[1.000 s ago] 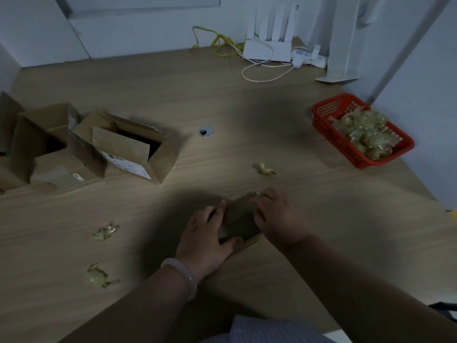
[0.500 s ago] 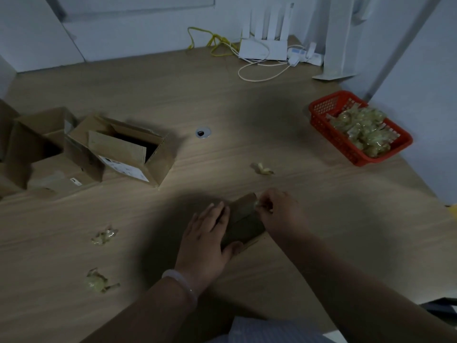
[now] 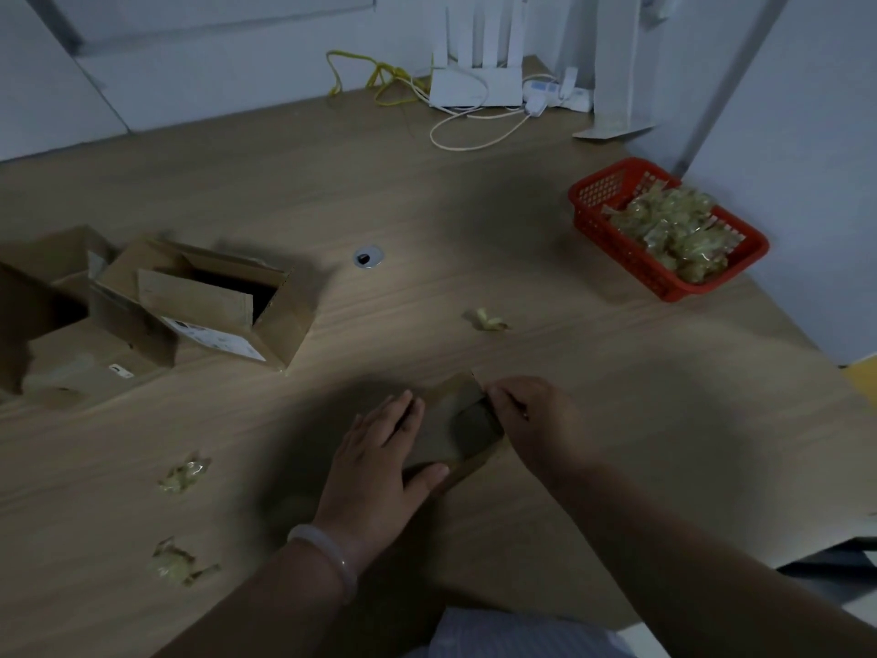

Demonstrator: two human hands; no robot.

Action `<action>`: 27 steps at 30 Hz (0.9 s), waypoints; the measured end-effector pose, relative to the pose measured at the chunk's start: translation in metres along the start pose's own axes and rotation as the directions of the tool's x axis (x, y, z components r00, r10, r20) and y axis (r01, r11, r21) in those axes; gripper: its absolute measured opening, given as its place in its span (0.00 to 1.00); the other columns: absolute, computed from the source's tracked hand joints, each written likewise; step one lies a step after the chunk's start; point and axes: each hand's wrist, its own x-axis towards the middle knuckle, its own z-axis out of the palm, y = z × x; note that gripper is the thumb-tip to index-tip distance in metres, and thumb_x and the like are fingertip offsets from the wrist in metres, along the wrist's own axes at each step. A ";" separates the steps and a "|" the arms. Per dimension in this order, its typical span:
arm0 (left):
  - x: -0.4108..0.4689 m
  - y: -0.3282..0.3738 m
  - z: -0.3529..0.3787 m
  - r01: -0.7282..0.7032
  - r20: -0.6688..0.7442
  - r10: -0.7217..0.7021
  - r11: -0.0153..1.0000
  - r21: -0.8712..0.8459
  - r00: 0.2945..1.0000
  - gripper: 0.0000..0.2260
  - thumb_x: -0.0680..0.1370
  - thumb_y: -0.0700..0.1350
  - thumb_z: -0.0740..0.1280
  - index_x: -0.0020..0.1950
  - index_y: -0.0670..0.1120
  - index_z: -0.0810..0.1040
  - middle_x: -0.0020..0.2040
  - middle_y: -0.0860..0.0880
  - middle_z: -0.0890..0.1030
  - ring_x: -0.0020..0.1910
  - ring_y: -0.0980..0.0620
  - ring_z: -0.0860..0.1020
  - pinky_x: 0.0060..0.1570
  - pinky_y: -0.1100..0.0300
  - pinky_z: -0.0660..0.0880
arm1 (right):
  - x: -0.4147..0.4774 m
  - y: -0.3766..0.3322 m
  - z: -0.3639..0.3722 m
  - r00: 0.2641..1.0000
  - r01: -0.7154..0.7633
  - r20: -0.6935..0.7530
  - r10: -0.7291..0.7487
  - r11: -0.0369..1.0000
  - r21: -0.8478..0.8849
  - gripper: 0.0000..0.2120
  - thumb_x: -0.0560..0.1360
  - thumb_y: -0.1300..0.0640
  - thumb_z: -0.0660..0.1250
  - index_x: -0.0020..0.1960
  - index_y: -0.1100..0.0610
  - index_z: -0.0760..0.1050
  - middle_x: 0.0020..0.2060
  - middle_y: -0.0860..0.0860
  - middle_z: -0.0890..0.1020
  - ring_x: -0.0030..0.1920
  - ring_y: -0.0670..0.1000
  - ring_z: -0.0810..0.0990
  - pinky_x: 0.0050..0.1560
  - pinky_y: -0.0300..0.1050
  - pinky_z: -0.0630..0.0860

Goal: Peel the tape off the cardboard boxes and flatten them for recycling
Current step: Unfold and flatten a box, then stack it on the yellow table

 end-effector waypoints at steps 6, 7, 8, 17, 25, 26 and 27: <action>0.001 -0.008 0.000 -0.050 0.026 0.050 0.998 -0.032 0.998 0.34 0.76 0.65 0.57 0.76 0.56 0.48 0.74 0.63 0.45 0.73 0.64 0.42 0.70 0.65 0.34 | 0.004 -0.001 -0.007 0.794 -0.564 0.351 0.497 0.386 0.730 0.07 0.70 0.69 0.73 0.40 0.57 0.81 0.37 0.53 0.83 0.40 0.50 0.82 0.43 0.43 0.81; 0.002 -0.009 0.000 -0.055 0.035 0.056 0.998 -0.032 0.998 0.34 0.75 0.67 0.55 0.76 0.57 0.46 0.74 0.63 0.44 0.73 0.64 0.42 0.70 0.66 0.33 | 0.005 0.002 -0.007 0.753 -0.618 0.425 0.502 0.319 0.719 0.07 0.70 0.68 0.73 0.44 0.58 0.80 0.39 0.53 0.83 0.41 0.49 0.82 0.43 0.43 0.81; 0.002 -0.010 0.000 -0.058 0.042 0.060 0.998 -0.036 0.997 0.34 0.74 0.69 0.52 0.75 0.57 0.45 0.74 0.63 0.44 0.73 0.65 0.41 0.69 0.67 0.31 | 0.005 0.004 -0.008 0.717 -0.674 0.494 0.491 0.309 0.671 0.08 0.71 0.66 0.73 0.48 0.59 0.80 0.42 0.54 0.84 0.43 0.50 0.82 0.46 0.44 0.81; 0.002 -0.012 0.003 -0.069 0.035 0.070 0.996 -0.055 0.997 0.34 0.75 0.66 0.57 0.77 0.55 0.50 0.76 0.61 0.47 0.75 0.62 0.44 0.71 0.63 0.36 | 0.004 0.016 -0.005 0.625 -0.764 0.593 0.507 0.244 0.597 0.04 0.74 0.63 0.70 0.42 0.60 0.76 0.35 0.55 0.82 0.37 0.50 0.82 0.41 0.48 0.81; 0.002 -0.014 0.003 -0.073 0.046 0.076 0.995 -0.066 0.996 0.34 0.75 0.64 0.58 0.75 0.57 0.46 0.75 0.63 0.45 0.75 0.64 0.42 0.73 0.61 0.38 | -0.007 0.026 0.011 0.852 -0.523 0.230 0.471 0.728 0.444 0.07 0.74 0.55 0.70 0.38 0.52 0.83 0.35 0.50 0.85 0.41 0.51 0.85 0.47 0.54 0.82; 0.002 -0.014 0.003 -0.072 0.044 0.075 0.995 -0.064 0.996 0.34 0.76 0.64 0.59 0.76 0.56 0.47 0.75 0.62 0.46 0.75 0.63 0.43 0.73 0.60 0.39 | -0.007 0.028 0.009 0.831 -0.553 0.258 0.494 0.673 0.492 0.09 0.75 0.55 0.69 0.36 0.52 0.83 0.36 0.51 0.85 0.40 0.51 0.85 0.46 0.52 0.82; 0.002 -0.014 0.003 -0.072 0.040 0.074 0.995 -0.063 0.996 0.34 0.76 0.63 0.60 0.76 0.55 0.48 0.75 0.62 0.46 0.75 0.62 0.44 0.73 0.59 0.39 | -0.008 0.030 0.008 0.800 -0.591 0.307 0.516 0.585 0.556 0.10 0.75 0.57 0.70 0.35 0.53 0.83 0.37 0.52 0.85 0.40 0.49 0.85 0.45 0.49 0.82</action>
